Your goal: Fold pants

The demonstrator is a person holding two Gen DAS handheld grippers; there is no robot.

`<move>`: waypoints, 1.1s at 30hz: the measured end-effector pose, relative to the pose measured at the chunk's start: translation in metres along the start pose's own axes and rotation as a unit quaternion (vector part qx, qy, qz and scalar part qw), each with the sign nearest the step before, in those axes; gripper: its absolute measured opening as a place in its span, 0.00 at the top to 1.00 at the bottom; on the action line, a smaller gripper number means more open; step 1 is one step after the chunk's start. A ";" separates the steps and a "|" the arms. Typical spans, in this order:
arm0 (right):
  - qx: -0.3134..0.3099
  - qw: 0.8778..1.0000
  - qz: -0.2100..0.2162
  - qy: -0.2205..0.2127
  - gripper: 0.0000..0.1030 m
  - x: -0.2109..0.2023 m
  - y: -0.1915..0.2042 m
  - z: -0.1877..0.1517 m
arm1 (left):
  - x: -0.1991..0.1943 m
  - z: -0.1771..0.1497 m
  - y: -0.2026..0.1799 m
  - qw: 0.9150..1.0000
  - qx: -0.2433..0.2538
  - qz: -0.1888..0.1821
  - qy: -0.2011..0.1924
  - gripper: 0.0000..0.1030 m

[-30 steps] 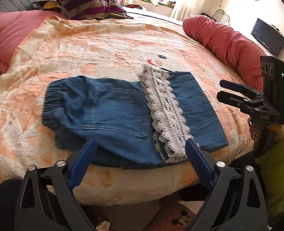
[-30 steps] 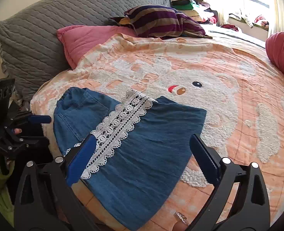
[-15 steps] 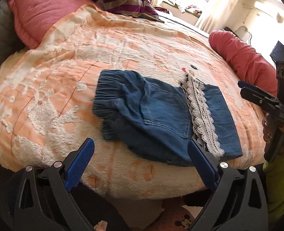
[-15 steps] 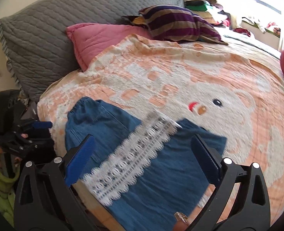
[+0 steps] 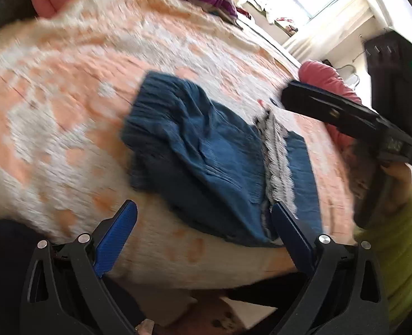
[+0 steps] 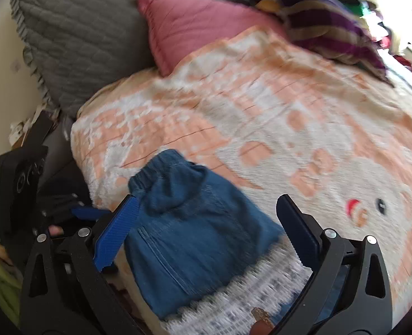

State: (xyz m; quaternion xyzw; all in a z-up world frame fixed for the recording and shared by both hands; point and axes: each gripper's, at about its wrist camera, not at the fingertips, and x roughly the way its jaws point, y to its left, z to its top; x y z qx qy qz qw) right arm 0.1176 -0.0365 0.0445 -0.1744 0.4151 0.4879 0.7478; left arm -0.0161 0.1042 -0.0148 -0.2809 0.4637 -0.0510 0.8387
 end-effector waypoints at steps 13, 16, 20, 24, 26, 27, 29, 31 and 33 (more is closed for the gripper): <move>-0.037 0.994 0.026 0.100 0.09 0.084 0.018 0.028 | 0.036 0.013 0.024 0.999 -0.041 0.004 -0.013 0.44; -0.044 0.992 0.033 0.111 0.09 0.101 0.023 0.034 | 0.038 0.014 0.022 0.999 -0.031 0.004 -0.016 0.48; -0.043 0.990 0.053 0.122 0.10 0.122 0.025 0.041 | 0.041 0.017 0.018 1.000 -0.021 0.007 -0.021 0.48; -0.046 0.986 0.088 0.136 0.50 0.135 0.027 0.037 | 0.043 0.020 0.018 1.000 -0.020 0.004 -0.022 0.48; -0.059 0.987 0.083 0.124 0.61 0.129 0.030 0.033 | 0.043 0.020 0.018 1.000 -0.019 0.004 -0.024 0.48; -0.063 0.988 0.080 0.114 0.65 0.123 0.029 0.033 | 0.042 0.020 0.016 0.999 -0.017 0.001 -0.030 0.48; -0.062 0.991 0.079 0.091 0.69 0.109 0.027 0.031 | 0.036 0.021 0.007 0.999 0.005 -0.006 -0.053 0.49; -0.052 0.994 0.079 0.056 0.70 0.084 0.020 0.027 | 0.032 0.020 -0.005 0.997 0.037 -0.002 -0.069 0.49; -0.032 0.995 0.087 0.022 0.70 0.059 0.010 0.022 | 0.029 0.019 -0.016 0.995 0.062 -0.005 -0.083 0.49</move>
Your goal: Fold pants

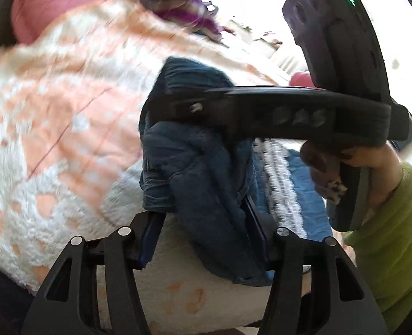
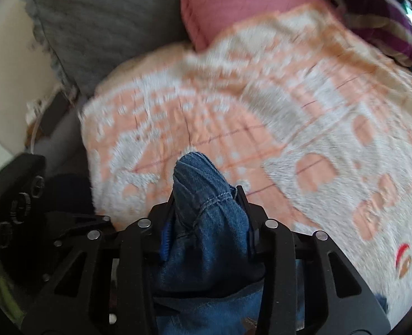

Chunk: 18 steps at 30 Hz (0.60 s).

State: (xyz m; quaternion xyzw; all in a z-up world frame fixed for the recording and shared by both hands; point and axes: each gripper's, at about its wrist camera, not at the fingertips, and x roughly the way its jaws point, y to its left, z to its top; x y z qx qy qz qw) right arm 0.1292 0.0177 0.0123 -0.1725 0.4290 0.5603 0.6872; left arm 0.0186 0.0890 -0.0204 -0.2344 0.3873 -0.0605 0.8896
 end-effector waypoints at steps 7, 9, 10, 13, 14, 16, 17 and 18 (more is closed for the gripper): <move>0.010 0.997 -0.011 -0.078 0.70 -0.074 -0.013 -0.035 | -0.004 0.002 -0.048 0.997 0.065 -0.024 -0.025 0.49; 0.016 0.995 -0.014 -0.093 0.70 -0.092 -0.021 -0.048 | -0.003 0.001 -0.060 0.996 0.082 -0.028 -0.023 0.49; 0.022 0.995 -0.015 -0.098 0.67 -0.099 -0.024 -0.054 | 0.000 0.002 -0.070 0.995 0.088 -0.030 -0.022 0.49; 0.035 0.993 -0.022 -0.113 0.61 -0.115 -0.034 -0.069 | 0.011 0.009 -0.090 0.994 0.105 -0.037 -0.015 0.49; 0.041 0.992 -0.027 -0.117 0.61 -0.120 -0.037 -0.074 | 0.014 0.010 -0.096 0.993 0.108 -0.040 -0.012 0.49; 0.055 0.989 -0.031 -0.130 0.53 -0.131 -0.045 -0.086 | 0.021 0.012 -0.100 0.992 0.113 -0.054 -0.003 0.48; 0.066 0.988 -0.030 -0.139 0.50 -0.138 -0.050 -0.093 | 0.026 0.013 -0.109 0.991 0.121 -0.064 0.002 0.48; 0.074 0.986 -0.033 -0.148 0.45 -0.144 -0.055 -0.100 | 0.030 0.012 -0.114 0.989 0.128 -0.069 0.006 0.46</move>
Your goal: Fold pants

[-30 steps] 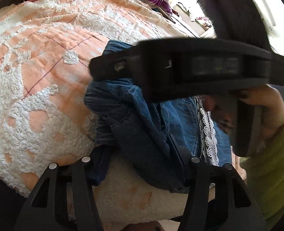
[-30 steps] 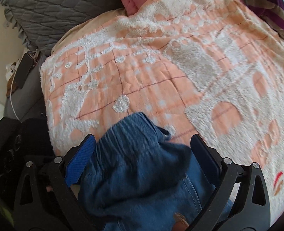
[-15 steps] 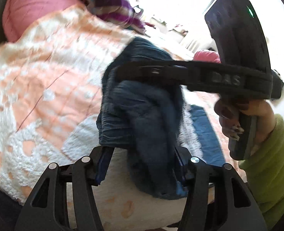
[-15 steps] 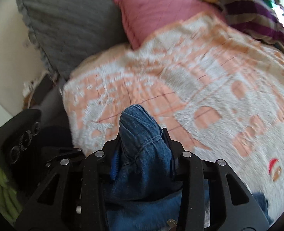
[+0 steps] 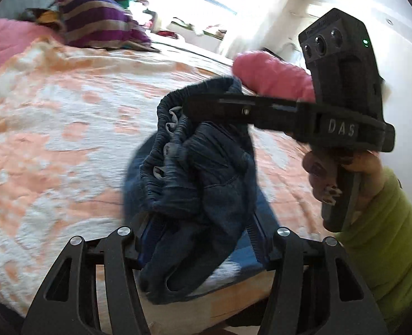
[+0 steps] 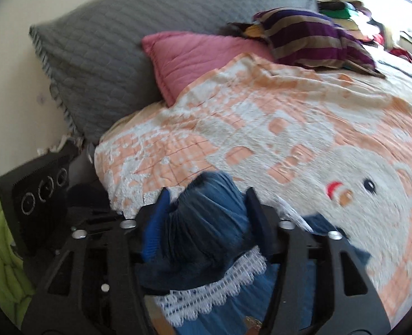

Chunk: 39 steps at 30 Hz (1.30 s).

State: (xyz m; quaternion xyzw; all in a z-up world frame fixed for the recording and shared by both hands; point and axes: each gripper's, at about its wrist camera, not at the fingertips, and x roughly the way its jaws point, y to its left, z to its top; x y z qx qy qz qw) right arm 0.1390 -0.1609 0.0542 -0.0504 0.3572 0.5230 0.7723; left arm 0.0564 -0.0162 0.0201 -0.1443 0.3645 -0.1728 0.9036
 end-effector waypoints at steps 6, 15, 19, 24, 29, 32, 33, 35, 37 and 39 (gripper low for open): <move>0.045 0.986 -0.158 0.022 0.34 -0.034 -0.036 -0.027 | 0.026 -0.017 -0.029 0.997 0.066 -0.016 0.031 0.43; 0.071 0.978 -0.171 0.094 0.41 -0.020 -0.045 -0.067 | 0.026 -0.049 -0.035 0.994 0.092 -0.026 0.052 0.34; 0.018 0.941 -0.279 0.192 0.53 0.005 -0.052 -0.089 | 0.016 -0.060 -0.045 0.993 0.103 -0.027 0.056 0.34; 0.049 0.956 -0.241 0.162 0.54 -0.018 -0.060 -0.088 | -0.024 -0.041 -0.026 0.997 0.073 -0.021 -0.012 0.44; 0.082 0.981 -0.168 0.057 0.54 -0.054 -0.059 -0.064 | -0.023 -0.023 -0.005 0.998 0.059 0.033 -0.009 0.71; 0.079 0.988 -0.129 0.042 0.55 -0.042 -0.049 -0.047 | -0.004 -0.028 -0.008 0.997 0.067 0.032 0.025 0.79; 0.073 0.988 -0.127 0.049 0.61 -0.035 -0.049 -0.042 | 0.002 -0.033 -0.013 0.995 0.083 0.033 0.041 0.79; 0.057 0.988 -0.125 0.069 0.64 -0.016 -0.043 -0.036 | 0.013 -0.042 -0.023 0.990 0.115 0.048 0.066 0.79; 0.049 0.987 -0.119 0.097 0.64 0.009 -0.045 -0.032 | 0.022 -0.054 -0.027 0.984 0.141 0.069 0.083 0.79; 0.043 0.984 -0.122 0.122 0.64 0.028 -0.044 -0.033 | 0.022 -0.058 -0.025 0.985 0.137 0.067 0.083 0.79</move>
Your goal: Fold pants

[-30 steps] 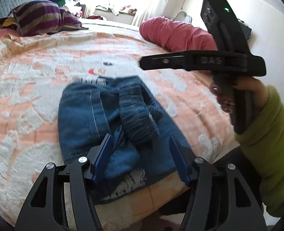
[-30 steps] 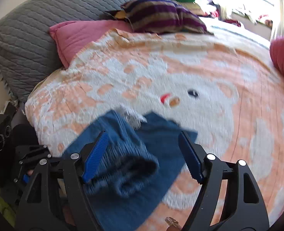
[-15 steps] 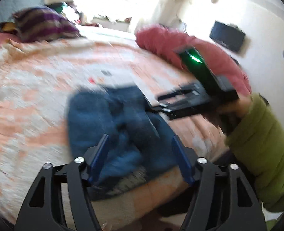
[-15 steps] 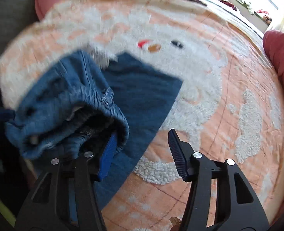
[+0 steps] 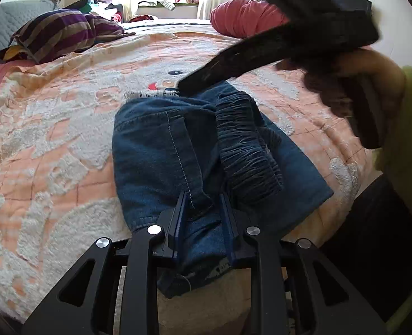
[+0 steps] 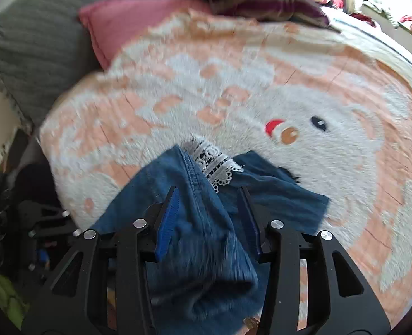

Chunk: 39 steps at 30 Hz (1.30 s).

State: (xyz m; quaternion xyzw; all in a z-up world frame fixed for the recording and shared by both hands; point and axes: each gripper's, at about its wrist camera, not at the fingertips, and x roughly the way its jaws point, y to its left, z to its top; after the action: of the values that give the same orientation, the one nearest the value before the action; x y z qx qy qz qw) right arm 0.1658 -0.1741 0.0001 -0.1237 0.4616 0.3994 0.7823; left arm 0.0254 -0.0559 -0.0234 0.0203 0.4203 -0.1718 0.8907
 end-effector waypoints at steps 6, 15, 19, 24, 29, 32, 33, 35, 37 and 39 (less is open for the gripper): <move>0.019 0.999 0.018 0.043 0.79 0.044 -0.002 -0.011 | -0.003 -0.002 0.007 1.000 -0.018 -0.016 0.000 0.79; -0.032 0.996 -0.079 0.036 0.95 0.051 0.014 -0.001 | -0.005 -0.004 0.010 0.999 -0.029 -0.026 -0.002 0.79; 0.000 0.998 -0.060 0.028 0.95 0.050 0.002 -0.002 | -0.005 -0.004 0.011 0.999 -0.032 -0.029 -0.002 0.79; 0.057 0.998 -0.021 -0.023 0.82 0.024 -0.012 -0.005 | -0.008 -0.004 0.013 0.998 -0.037 -0.042 -0.001 0.73; 0.064 0.993 -0.039 -0.087 0.61 -0.024 -0.016 -0.014 | -0.019 -0.007 0.004 0.997 -0.022 -0.068 0.002 0.55; 0.060 0.991 -0.053 -0.107 0.55 -0.043 -0.019 -0.020 | -0.029 -0.006 0.003 0.996 -0.025 -0.084 -0.009 0.55; 0.058 0.990 -0.061 -0.114 0.55 -0.051 -0.020 -0.022 | -0.036 -0.004 0.006 0.995 -0.033 -0.092 -0.020 0.55; 0.064 0.987 -0.065 -0.129 0.52 -0.062 -0.025 -0.027 | -0.044 0.001 0.013 0.994 -0.044 -0.093 -0.036 0.55; 0.071 0.985 -0.065 -0.140 0.48 -0.070 -0.029 -0.030 | -0.051 0.004 0.022 0.994 -0.058 -0.078 -0.050 0.54; 0.075 0.983 -0.063 -0.153 0.46 -0.078 -0.031 -0.031 | -0.053 0.004 0.033 0.994 -0.079 -0.062 -0.053 0.54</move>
State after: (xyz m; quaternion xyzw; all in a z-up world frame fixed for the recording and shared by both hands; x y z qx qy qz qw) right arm 0.1491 -0.2515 0.0421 -0.0315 0.3566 0.3276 0.8744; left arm 0.0077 -0.0100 0.0159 -0.0849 0.3849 -0.1936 0.8984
